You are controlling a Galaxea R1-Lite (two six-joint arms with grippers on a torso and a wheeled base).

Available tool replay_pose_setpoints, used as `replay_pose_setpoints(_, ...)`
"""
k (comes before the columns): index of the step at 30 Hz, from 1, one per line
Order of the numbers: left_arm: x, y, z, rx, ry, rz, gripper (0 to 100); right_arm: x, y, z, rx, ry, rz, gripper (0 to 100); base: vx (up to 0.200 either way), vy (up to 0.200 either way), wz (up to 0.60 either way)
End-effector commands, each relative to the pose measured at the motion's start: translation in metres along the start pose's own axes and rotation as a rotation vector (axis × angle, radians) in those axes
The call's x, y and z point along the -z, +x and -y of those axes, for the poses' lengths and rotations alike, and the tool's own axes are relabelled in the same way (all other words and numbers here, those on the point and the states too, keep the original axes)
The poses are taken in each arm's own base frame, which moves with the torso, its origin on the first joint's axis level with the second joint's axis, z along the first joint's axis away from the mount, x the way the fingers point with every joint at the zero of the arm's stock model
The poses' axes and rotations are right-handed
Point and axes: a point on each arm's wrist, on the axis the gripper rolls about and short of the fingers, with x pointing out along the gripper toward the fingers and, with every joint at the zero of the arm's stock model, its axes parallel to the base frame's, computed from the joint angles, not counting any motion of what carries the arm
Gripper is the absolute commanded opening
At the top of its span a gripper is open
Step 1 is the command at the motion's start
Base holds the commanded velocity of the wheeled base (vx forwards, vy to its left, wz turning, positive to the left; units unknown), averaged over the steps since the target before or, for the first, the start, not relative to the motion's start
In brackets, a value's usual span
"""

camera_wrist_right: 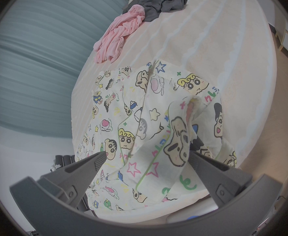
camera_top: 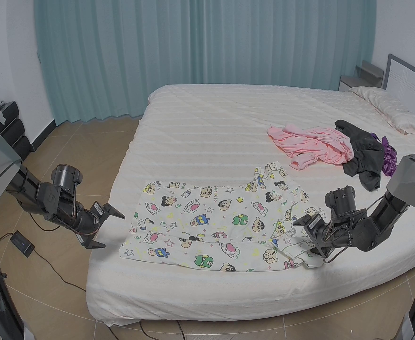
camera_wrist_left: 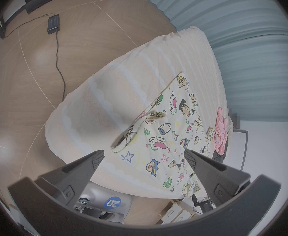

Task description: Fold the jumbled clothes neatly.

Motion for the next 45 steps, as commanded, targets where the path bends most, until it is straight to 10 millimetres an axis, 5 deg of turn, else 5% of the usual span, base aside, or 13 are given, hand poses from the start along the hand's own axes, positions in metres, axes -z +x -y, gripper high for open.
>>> replay_pose_setpoints(1, 0.000, -0.001, 0.000, 0.001, 0.000, 0.001, 100, 0.002, 0.004, 0.003, 0.012, -0.001, -0.007, 100, 0.000, 0.000, 0.00)
replay_pose_setpoints(13, 0.000, 0.000, -0.001, -0.006, 0.000, 0.005, 100, 0.003, -0.019, -0.004, 0.000, -0.034, 0.038, 100, 0.000, 0.000, 0.00)
replay_pose_setpoints(30, 0.000, 0.000, -0.001, -0.007, 0.002, 0.006, 100, 0.001, 0.011, 0.012, 0.060, -0.034, 0.026, 100, 0.000, 0.000, 0.00)
replay_pose_setpoints(31, 0.000, 0.000, -0.001, -0.007, 0.002, 0.006, 100, 0.000, 0.011, 0.011, 0.060, -0.035, 0.029, 0, 0.000, 0.000, 0.00)
replay_pose_setpoints(45, 0.000, 0.000, 0.000, -0.006, 0.003, 0.007, 100, 0.002, -0.034, -0.003, -0.006, -0.065, 0.051, 0, 0.000, 0.000, 0.00)
